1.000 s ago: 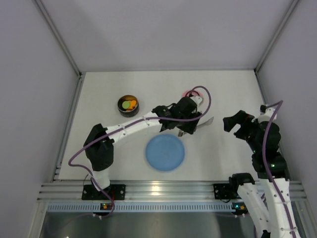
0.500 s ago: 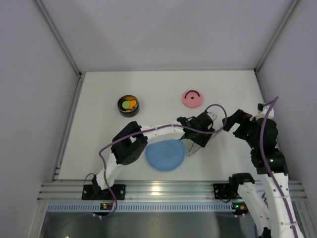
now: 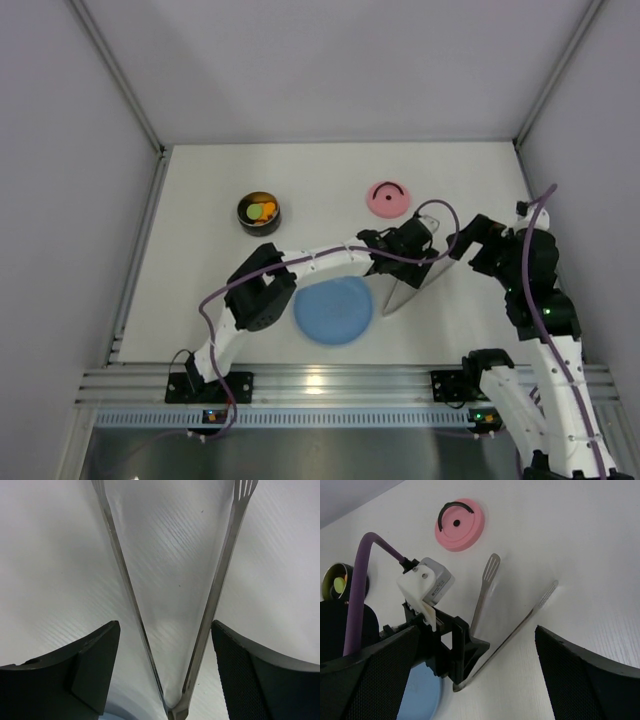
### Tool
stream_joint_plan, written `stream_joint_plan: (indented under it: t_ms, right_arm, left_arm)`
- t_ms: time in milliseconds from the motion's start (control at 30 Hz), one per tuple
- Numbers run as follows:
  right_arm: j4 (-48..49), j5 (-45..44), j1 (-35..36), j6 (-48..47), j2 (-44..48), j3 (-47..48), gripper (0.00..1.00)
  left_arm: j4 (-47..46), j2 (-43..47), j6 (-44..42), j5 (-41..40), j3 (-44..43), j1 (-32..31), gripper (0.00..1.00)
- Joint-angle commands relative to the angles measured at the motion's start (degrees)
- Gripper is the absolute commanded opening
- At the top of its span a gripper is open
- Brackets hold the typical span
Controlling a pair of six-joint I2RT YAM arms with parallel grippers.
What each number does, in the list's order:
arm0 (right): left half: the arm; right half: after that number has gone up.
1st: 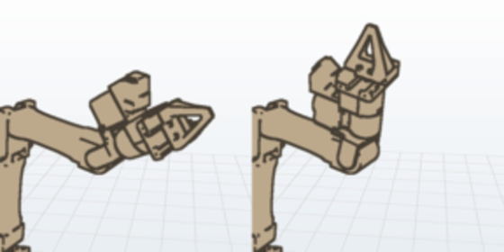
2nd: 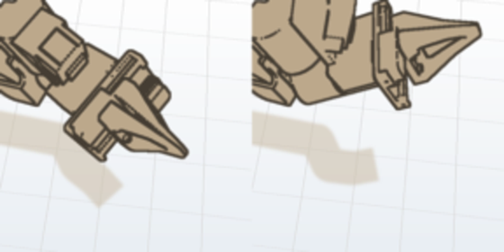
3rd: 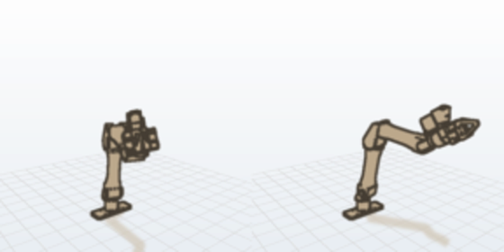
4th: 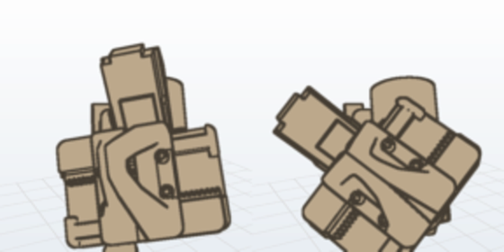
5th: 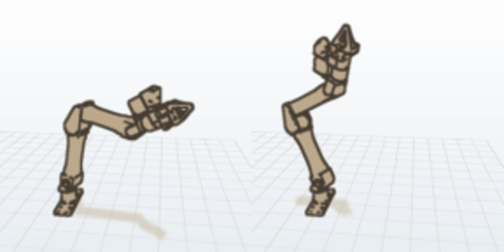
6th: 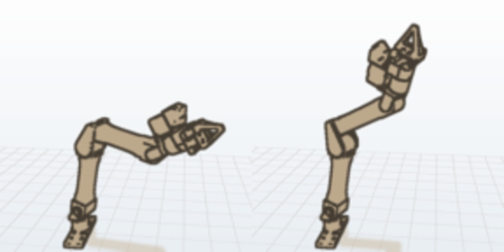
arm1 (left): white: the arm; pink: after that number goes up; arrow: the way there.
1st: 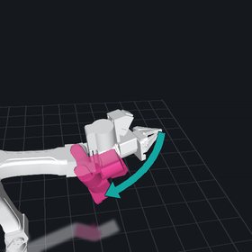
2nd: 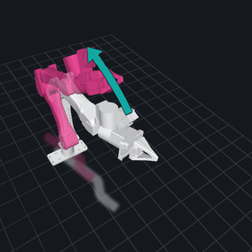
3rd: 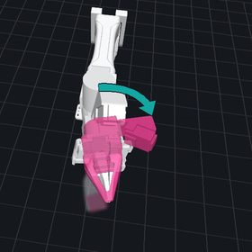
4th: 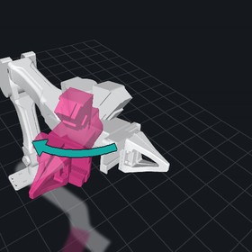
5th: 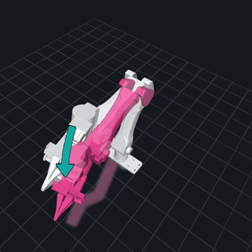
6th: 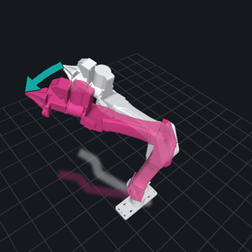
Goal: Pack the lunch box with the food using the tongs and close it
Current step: Place the clamp at the center of the board, then pick up the box lid from the center of the board.
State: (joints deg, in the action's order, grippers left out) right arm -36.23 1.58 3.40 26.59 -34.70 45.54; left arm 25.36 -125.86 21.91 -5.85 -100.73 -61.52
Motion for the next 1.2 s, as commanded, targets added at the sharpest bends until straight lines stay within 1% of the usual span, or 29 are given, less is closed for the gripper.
stream_joint_plan:
  t_ms: [0, 33, 67, 133, 167, 200, 233, 267, 300, 333, 433, 600, 733, 900, 1167]
  right_arm:
    - [0.63, 2.02, -0.85, 0.04, -0.19, 5.08, 0.98]
    - [0.55, 2.02, -0.76, 0.04, -0.46, 6.48, 0.98]
    - [0.54, 2.45, -0.76, 0.04, -0.72, 7.19, 0.98]
    - [0.63, 3.25, -0.76, 0.39, -1.86, 8.77, 0.98]
    - [0.81, 4.29, -0.76, 0.57, -2.3, 9.21, 0.98]
    - [0.89, 4.83, -0.76, 0.57, -2.65, 9.56, 0.98]
    - [1.42, 5.09, -0.85, 0.74, -3.44, 10.0, 0.98]
    - [1.6, 5.1, -0.85, 0.66, -3.79, 10.27, 0.98]
    - [1.69, 4.83, -0.85, 0.14, -4.23, 10.45, 0.98]
    - [1.77, 4.57, -0.76, 0.04, -5.28, 10.97, 0.98]
    - [1.95, 4.21, -0.76, -0.31, -7.3, 11.68, 0.98]
    - [2.92, 5.44, -0.76, 0.04, -8.81, 11.41, 0.98]
    - [2.74, 5.36, -0.76, -0.4, -8.98, 10.71, 0.98]
    - [2.65, 5.36, -0.85, -0.4, -8.81, 10.27, 0.98]
    - [2.74, 5.89, -0.76, -0.84, -8.55, 9.66, 0.97]
  left_arm:
    - [-0.58, 5.88, -0.47, -0.58, -4.04, 2.62, 0.78]
    - [-0.58, 6.15, 0.49, 0.3, -4.3, 4.02, 0.77]
    - [-0.67, 6.24, 1.89, 2.4, -4.65, 7.17, 0.76]
    - [-0.23, 5.72, 2.95, 3.29, -7.19, 10.35, 0.74]
    - [0.47, 4.06, 3.22, 4.95, -9.03, 13.5, 0.74]
    - [1.17, 3.0, 3.4, 5.49, -13.49, 15.18, 0.73]
    - [2.31, 1.95, 3.23, 7.41, -15.88, 16.24, 0.73]
    - [2.49, 0.89, 2.53, 7.69, -18.08, 18.17, 0.73]
    - [2.76, -1.38, 1.74, 8.3, -20.28, 19.06, 0.73]
    - [2.93, -2.71, 0.34, 9.18, -25.08, 19.76, 0.73]
    - [2.42, -8.07, -2.48, 12.34, -33.1, 23.01, 0.76]
    - [-4.52, -12.38, -5.56, 19.02, -33.4, 26.09, 0.79]
    - [-7.78, -14.58, -11.7, 21.31, -32.69, 26.27, 0.84]
    - [-12.43, -16.52, -13.65, 20.35, -30.86, 26.1, 0.88]
    - [-16.22, -19.68, -13.91, 20.35, -30.58, 26.19, 0.89]
